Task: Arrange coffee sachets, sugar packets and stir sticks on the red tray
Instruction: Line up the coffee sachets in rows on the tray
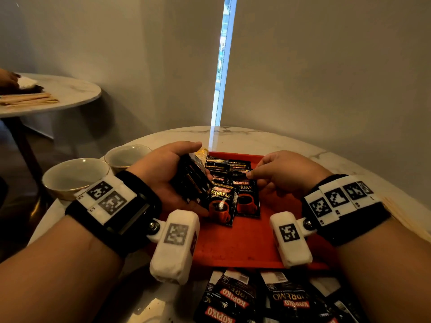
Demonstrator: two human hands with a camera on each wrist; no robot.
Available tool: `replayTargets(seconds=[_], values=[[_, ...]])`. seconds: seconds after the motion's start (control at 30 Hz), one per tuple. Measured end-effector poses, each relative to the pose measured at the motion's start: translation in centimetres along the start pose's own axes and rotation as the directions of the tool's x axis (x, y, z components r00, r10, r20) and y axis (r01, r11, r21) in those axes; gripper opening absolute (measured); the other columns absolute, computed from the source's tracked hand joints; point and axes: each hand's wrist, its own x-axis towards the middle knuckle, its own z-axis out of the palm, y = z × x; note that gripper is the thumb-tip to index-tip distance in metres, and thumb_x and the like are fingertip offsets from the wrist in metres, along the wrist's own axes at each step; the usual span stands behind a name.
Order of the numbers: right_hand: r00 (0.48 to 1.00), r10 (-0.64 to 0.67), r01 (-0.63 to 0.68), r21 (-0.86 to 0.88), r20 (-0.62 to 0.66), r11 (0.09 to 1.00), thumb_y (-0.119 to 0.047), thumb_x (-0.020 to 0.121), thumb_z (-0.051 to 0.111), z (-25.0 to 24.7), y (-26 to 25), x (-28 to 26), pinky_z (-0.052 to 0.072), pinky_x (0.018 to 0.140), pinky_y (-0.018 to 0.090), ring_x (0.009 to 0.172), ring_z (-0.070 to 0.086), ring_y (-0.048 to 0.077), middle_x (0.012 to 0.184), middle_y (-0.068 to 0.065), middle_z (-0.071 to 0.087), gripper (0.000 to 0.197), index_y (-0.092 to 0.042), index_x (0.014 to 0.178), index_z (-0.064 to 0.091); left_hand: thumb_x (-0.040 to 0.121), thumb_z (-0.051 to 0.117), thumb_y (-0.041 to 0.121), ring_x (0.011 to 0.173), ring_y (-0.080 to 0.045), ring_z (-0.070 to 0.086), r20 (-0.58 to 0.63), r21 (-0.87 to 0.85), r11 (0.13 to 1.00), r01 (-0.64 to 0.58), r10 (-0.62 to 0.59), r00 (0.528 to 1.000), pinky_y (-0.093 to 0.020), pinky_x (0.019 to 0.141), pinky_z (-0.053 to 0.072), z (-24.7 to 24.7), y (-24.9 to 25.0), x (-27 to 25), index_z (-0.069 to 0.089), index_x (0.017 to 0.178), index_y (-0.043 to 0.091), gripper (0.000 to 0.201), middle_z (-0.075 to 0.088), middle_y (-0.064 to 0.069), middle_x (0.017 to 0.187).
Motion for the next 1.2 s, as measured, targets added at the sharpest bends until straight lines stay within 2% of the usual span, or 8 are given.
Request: replayTargets(seconds=[0.13, 0.2, 0.33, 0.43, 0.5, 0.73, 1.03, 1.2], values=[[0.997, -0.033, 0.027, -0.076, -0.073, 0.997, -0.033, 0.086, 0.076, -0.2, -0.7, -0.4, 0.042, 0.056, 0.032, 0.065, 0.056, 0.018, 0.087, 0.011, 0.071, 0.023, -0.014, 0.095, 0.067, 0.089, 0.06, 0.043, 0.057, -0.031, 0.067, 0.008, 0.014, 1.0, -0.005, 0.005, 1.0, -0.069, 0.068, 0.053, 0.2, 0.0, -0.4, 0.058, 0.093, 0.001, 0.043, 0.06, -0.013, 0.079], [0.997, -0.059, 0.058, -0.034, -0.044, 0.998, -0.031, 0.088, 0.074, -0.2, -1.2, -0.8, 0.043, 0.054, 0.031, 0.063, 0.057, 0.018, 0.083, 0.01, 0.07, 0.021, -0.012, 0.094, 0.066, 0.09, 0.059, 0.041, 0.055, -0.032, 0.067, 0.006, 0.01, 1.0, -0.028, 0.028, 1.0, -0.068, 0.068, 0.053, 0.1, 0.2, -0.7, 0.06, 0.086, -0.001, 0.043, 0.061, -0.014, 0.074], [0.981, -0.054, 0.021, 0.174, 0.184, 0.985, -0.024, 0.093, 0.067, 0.2, -2.1, -1.9, 0.052, 0.054, 0.031, 0.068, 0.07, 0.026, 0.08, 0.015, 0.071, 0.02, -0.004, 0.094, 0.063, 0.088, 0.06, 0.045, 0.069, -0.026, 0.063, -0.05, 0.02, 0.997, -0.075, 0.075, 0.996, -0.05, 0.081, 0.052, -0.7, 1.2, -1.0, 0.062, 0.083, 0.005, 0.04, 0.063, -0.011, 0.077], [0.934, 0.02, -0.096, 0.198, 0.356, 0.976, -0.028, 0.095, 0.063, 0.6, -2.5, -2.5, 0.057, 0.065, 0.036, 0.078, 0.072, 0.033, 0.086, 0.021, 0.072, 0.03, 0.001, 0.102, 0.058, 0.088, 0.061, 0.042, 0.068, -0.024, 0.063, -0.092, 0.017, 0.995, -0.096, 0.097, 0.991, -0.043, 0.077, 0.052, -0.7, 1.3, -1.2, 0.061, 0.088, 0.006, 0.036, 0.063, -0.011, 0.078], [0.918, 0.058, -0.132, 0.167, 0.391, 0.977, -0.031, 0.095, 0.062, 0.6, -2.7, -2.6, 0.057, 0.07, 0.038, 0.083, 0.073, 0.035, 0.093, 0.025, 0.073, 0.035, 0.002, 0.107, 0.056, 0.087, 0.063, 0.042, 0.067, -0.023, 0.063, -0.091, 0.023, 0.996, -0.091, 0.093, 0.992, -0.04, 0.073, 0.053, -0.5, 1.0, -1.3, 0.061, 0.09, 0.005, 0.037, 0.063, -0.011, 0.078], [0.92, 0.064, -0.153, 0.203, 0.387, 0.967, -0.028, 0.096, 0.06, 1.0, -2.8, -2.6, 0.057, 0.065, 0.036, 0.081, 0.074, 0.035, 0.093, 0.026, 0.073, 0.042, 0.006, 0.12, 0.053, 0.089, 0.062, 0.038, 0.051, -0.027, 0.063, -0.028, -0.03, 0.998, -0.061, 0.06, 0.998, -0.044, 0.05, 0.056, 0.7, 0.2, -1.8, 0.063, 0.076, -0.001, 0.042, 0.059, -0.013, 0.071], [0.941, 0.041, -0.122, 0.224, 0.336, 0.967, -0.024, 0.097, 0.059, 1.5, -3.1, -2.6, 0.057, 0.063, 0.034, 0.081, 0.074, 0.034, 0.098, 0.027, 0.072, 0.03, 0.004, 0.108, 0.056, 0.094, 0.051, 0.04, 0.043, -0.031, 0.064, 0.09, -0.033, 0.998, -0.059, 0.062, 0.994, -0.043, 0.043, 0.055, 1.5, -0.1, -2.0, 0.068, 0.053, -0.01, 0.067, 0.062, -0.018, 0.058], [0.949, 0.021, -0.103, 0.248, 0.315, 0.963, -0.022, 0.097, 0.058, 1.6, -3.4, -2.8, 0.057, 0.061, 0.034, 0.08, 0.074, 0.032, 0.097, 0.025, 0.073, 0.031, 0.005, 0.112, 0.057, 0.094, 0.053, 0.039, 0.044, -0.03, 0.064, 0.019, -0.043, 0.995, -0.093, 0.094, 0.995, -0.037, 0.049, 0.057, 1.2, -0.1, -1.6, 0.067, 0.064, -0.009, 0.058, 0.062, -0.017, 0.061]])
